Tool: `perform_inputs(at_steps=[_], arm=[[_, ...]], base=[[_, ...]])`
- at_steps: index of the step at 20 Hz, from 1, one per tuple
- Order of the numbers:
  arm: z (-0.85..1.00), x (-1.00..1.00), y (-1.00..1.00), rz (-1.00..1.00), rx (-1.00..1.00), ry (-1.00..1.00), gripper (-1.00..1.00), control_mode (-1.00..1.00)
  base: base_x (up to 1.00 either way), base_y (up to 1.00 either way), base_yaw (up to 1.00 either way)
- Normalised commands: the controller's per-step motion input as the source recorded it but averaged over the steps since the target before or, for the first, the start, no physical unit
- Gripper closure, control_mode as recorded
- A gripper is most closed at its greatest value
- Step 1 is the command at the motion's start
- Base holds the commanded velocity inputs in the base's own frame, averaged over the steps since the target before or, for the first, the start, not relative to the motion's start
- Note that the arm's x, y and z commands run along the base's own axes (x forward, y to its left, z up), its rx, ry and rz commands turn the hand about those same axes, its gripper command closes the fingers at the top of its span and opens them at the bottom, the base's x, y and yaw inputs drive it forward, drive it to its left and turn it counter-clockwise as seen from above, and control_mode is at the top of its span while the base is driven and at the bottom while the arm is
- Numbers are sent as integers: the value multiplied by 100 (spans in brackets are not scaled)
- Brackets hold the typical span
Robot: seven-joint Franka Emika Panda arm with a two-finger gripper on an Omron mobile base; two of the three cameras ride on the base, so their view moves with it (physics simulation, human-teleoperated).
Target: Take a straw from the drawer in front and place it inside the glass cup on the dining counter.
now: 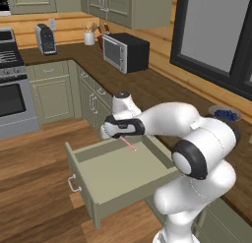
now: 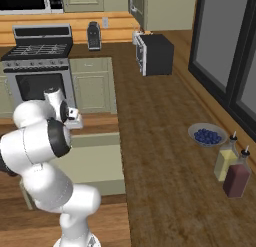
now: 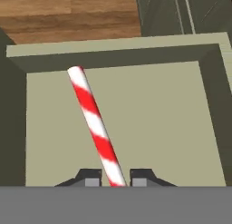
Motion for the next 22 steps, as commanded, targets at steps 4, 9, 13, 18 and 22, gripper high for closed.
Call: perform_inputs(at_steps=[4,9,13,18,22], arm=[[100,-1,-39,-34,0,0,100,-100],[100,-26,-49,-35,0,0,100,-100],[98,-56,-46,-23,0,0,100,-100],[68,-66,-23,-5,3,0,100,-100],[17,-65,-1,14,5,-8,100,-100]], base=[[0,0,0],[0,0,0],[0,0,0],[0,0,0],[0,0,0]])
